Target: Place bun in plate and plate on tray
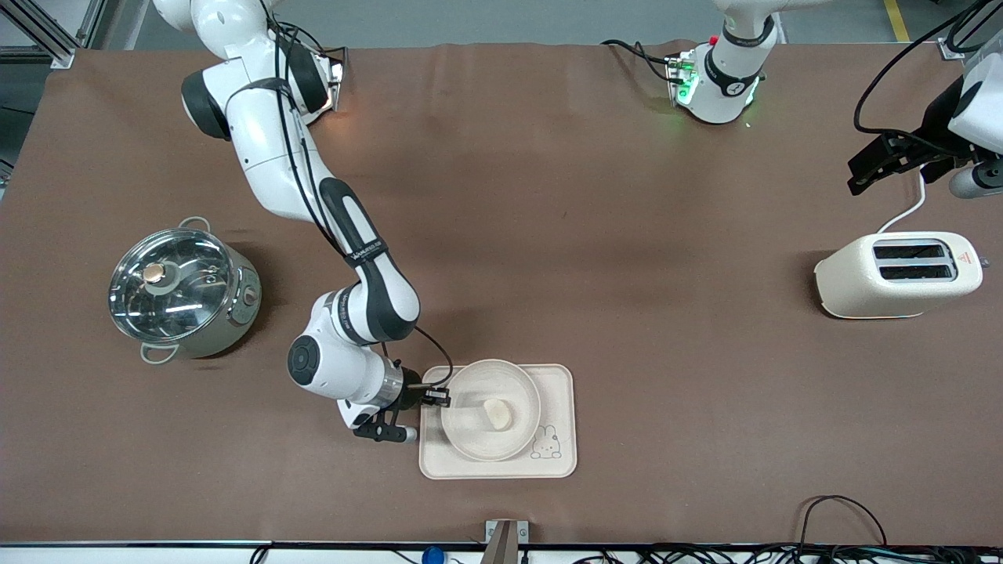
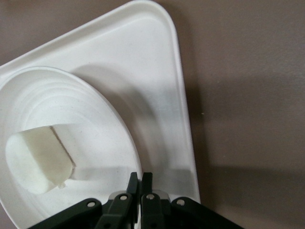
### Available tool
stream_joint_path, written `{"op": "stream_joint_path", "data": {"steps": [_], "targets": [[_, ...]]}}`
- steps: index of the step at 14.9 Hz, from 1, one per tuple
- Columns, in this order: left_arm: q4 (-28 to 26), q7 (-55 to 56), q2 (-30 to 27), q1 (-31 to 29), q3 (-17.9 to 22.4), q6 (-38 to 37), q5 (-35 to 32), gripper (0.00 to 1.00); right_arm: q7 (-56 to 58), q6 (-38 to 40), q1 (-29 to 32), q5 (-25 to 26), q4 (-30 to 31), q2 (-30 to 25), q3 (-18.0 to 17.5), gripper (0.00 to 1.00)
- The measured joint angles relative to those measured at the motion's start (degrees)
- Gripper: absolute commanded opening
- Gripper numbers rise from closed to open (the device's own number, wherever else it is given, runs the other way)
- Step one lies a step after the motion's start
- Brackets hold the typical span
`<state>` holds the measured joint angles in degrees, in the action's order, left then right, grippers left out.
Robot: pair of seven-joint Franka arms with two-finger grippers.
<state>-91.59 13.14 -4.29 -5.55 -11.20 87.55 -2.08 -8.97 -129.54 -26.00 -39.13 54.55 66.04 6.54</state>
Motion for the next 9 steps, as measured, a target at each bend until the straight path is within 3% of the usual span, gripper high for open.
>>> {"op": "stream_joint_path", "data": {"steps": [1,3,6,9], "targets": [[-0.07,-0.01,0.05,0.02,-0.05,0.01,0.01,1.0,0.0,0.49,0.03,0.17,-0.04,0.01,0.32,0.47],[-0.08,-0.01,0.08,0.05,-0.18,0.02,0.04,1.0,0.0,0.94,0.05,0.63,-0.01,0.02,0.64,0.61],[-0.08,-0.02,0.04,0.07,-0.23,0.02,0.05,1.0,-0.02,0.96,0.14,0.68,-0.28,-0.03,0.67,0.73],[-0.1,-0.04,0.04,0.07,-0.23,0.01,0.05,1.0,-0.05,2.64,0.87,0.68,-1.1,-0.73,0.73,0.97]]}}
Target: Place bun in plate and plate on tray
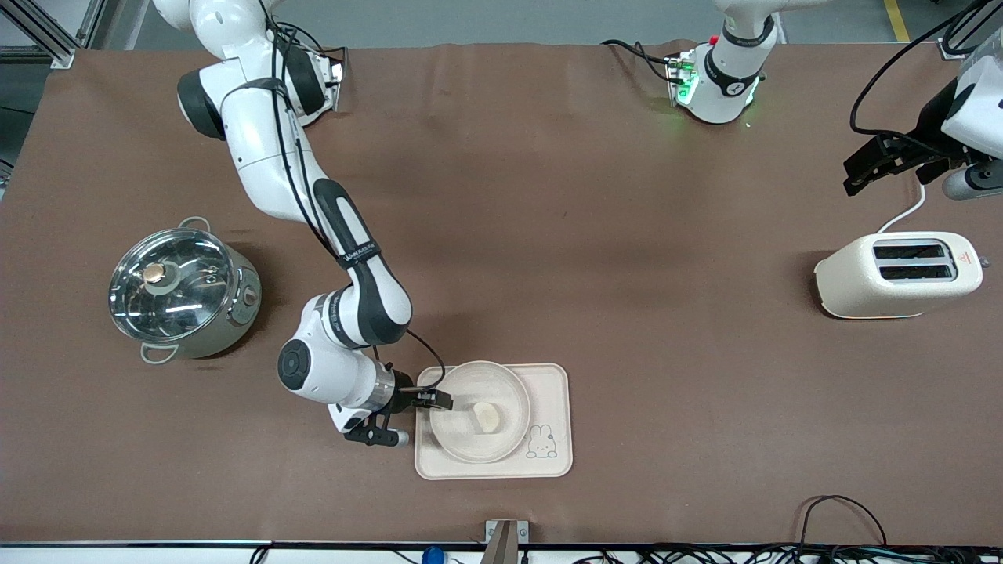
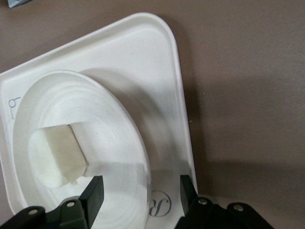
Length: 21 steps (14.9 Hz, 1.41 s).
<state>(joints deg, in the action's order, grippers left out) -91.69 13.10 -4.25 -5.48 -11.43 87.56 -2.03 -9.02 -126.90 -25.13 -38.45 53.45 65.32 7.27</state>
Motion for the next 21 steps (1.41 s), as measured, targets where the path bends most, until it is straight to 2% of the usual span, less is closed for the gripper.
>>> {"op": "stream_joint_path", "data": {"steps": [1,6,9,13,16,21], "targets": [[-0.01,0.0,0.0,0.01,-0.01,0.0,0.0,1.0,0.01,1.34,0.46,0.06,-0.22,-0.79,0.03,1.0],[-0.04,-0.01,0.01,0.27,-0.17,0.0,0.01,1.0,0.0,8.21,3.0,0.54,-0.19,-5.8,0.54,1.0],[-0.04,-0.01,0.01,0.33,-0.51,0.0,0.02,1.0,0.02,14.76,5.36,2.56,0.08,-8.01,2.3,1.0],[-0.09,-0.01,0.01,0.37,-1.09,0.0,0.03,1.0,2.25,23.24,8.33,8.63,0.02,-12.86,5.71,1.0],[-0.14,-0.01,0.03,0.37,-1.09,0.0,0.03,1.0,6.85,33.15,11.88,12.05,-0.04,-19.45,7.2,1.0],[-0.14,-0.01,0.05,0.36,-1.08,0.03,0.03,1.0,8.1,44.95,12.98,22.6,0.36,-31.68,8.26,1.0]]}}
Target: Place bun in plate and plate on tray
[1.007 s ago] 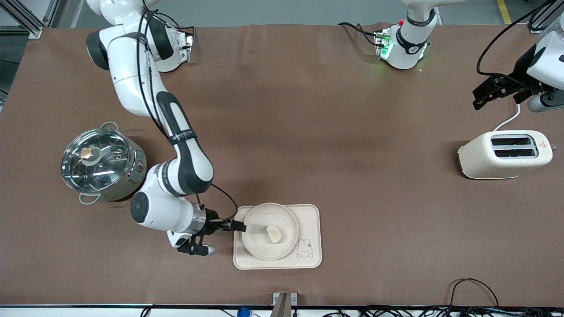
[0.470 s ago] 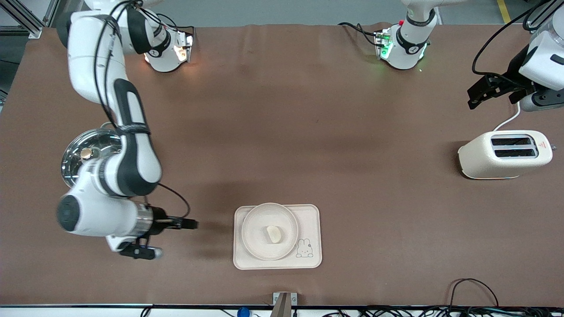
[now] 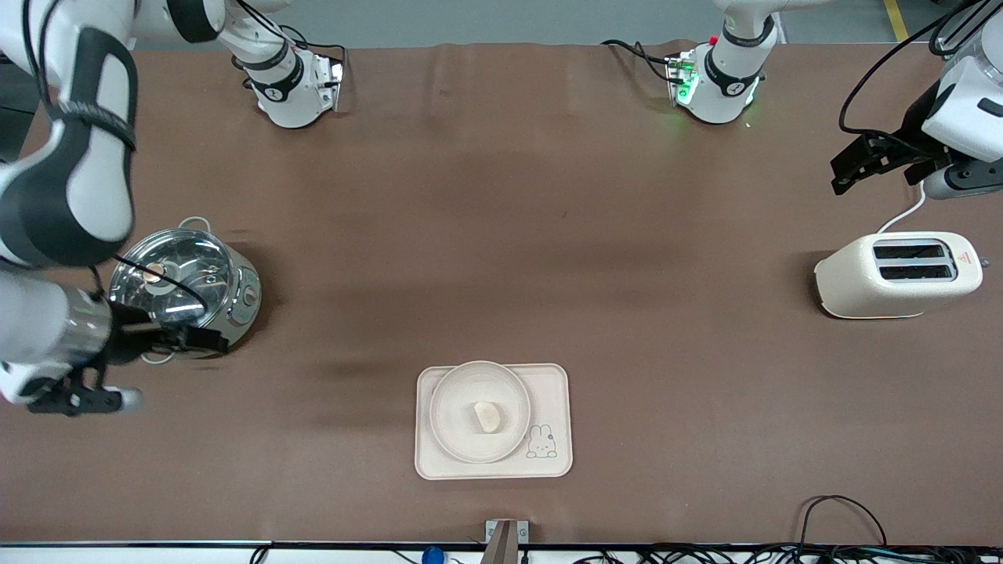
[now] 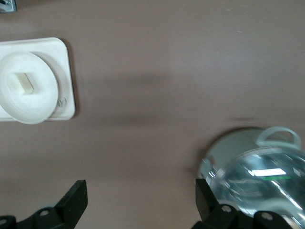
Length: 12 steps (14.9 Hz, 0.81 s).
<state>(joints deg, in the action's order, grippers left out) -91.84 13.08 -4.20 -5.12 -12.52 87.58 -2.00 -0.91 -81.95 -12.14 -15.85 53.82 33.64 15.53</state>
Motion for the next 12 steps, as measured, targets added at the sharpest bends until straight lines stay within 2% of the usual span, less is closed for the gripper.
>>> {"op": "stream_joint_path", "data": {"steps": [2,4,9,12], "targets": [[0.2,0.0,-0.01,0.0,0.0,0.02,0.0,1.0,0.0,1.04,-0.02,3.38,3.47,-5.5,-0.08,1.0],[0.47,0.0,0.01,0.0,0.0,0.11,0.0,1.0,0.26,0.93,0.78,6.83,9.66,-11.61,-1.07,1.0],[1.21,0.0,0.32,0.0,0.0,0.13,0.0,1.0,0.8,0.45,9.03,16.09,18.55,-21.66,-12.12,1.0],[1.66,0.0,0.88,0.07,0.0,0.11,0.0,1.0,1.91,-2.64,12.85,17.03,24.4,-25.84,-14.76,1.0]]}}
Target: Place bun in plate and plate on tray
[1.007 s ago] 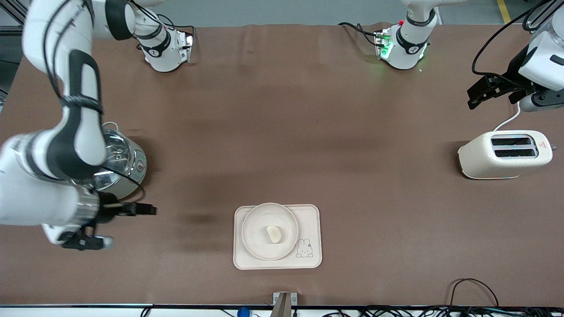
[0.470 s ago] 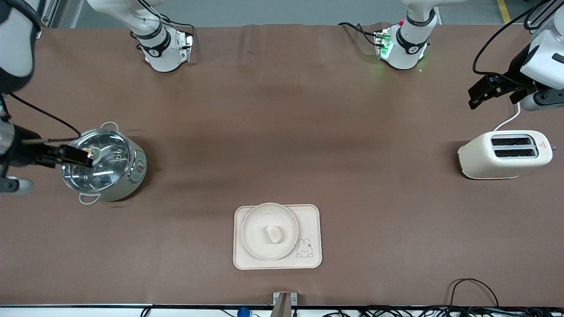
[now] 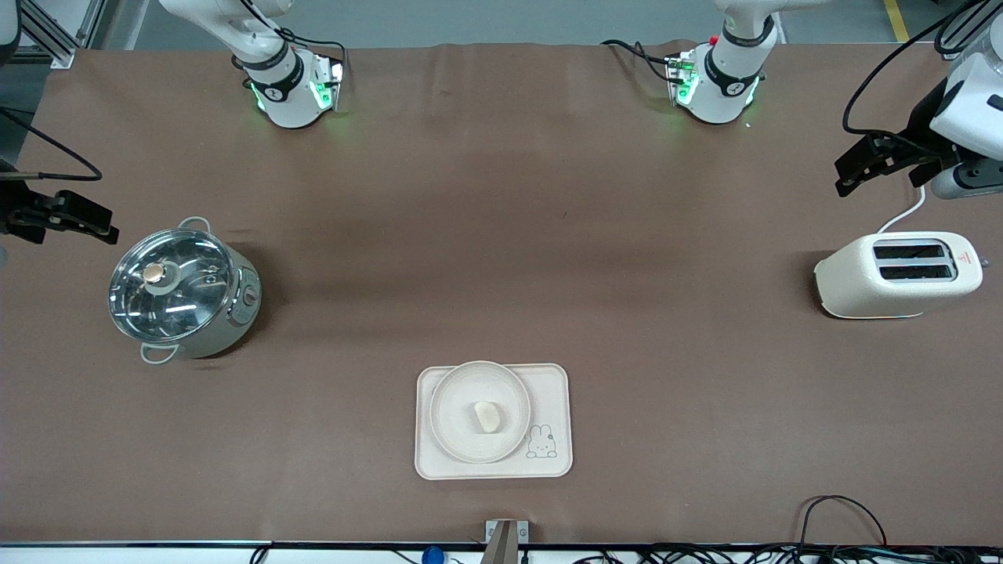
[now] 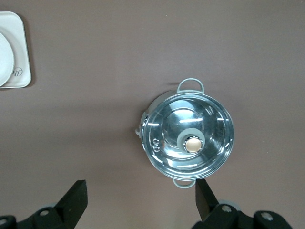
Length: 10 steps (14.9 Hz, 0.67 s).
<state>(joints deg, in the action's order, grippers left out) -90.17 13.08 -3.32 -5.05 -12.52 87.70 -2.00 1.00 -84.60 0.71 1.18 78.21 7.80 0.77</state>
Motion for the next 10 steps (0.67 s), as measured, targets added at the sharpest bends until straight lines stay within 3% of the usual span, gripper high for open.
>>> {"op": "stream_joint_path", "data": {"steps": [4,10], "targets": [[0.18,-0.01,0.21,0.7,-0.02,-0.5,0.0,1.0,4.16,-2.73,3.04,0.07,6.98,-5.34,-0.12,1.0],[0.39,-0.01,0.21,0.78,-0.06,-1.34,0.0,1.0,6.9,-0.39,3.6,0.16,8.53,-10.53,-0.1,1.0]]}}
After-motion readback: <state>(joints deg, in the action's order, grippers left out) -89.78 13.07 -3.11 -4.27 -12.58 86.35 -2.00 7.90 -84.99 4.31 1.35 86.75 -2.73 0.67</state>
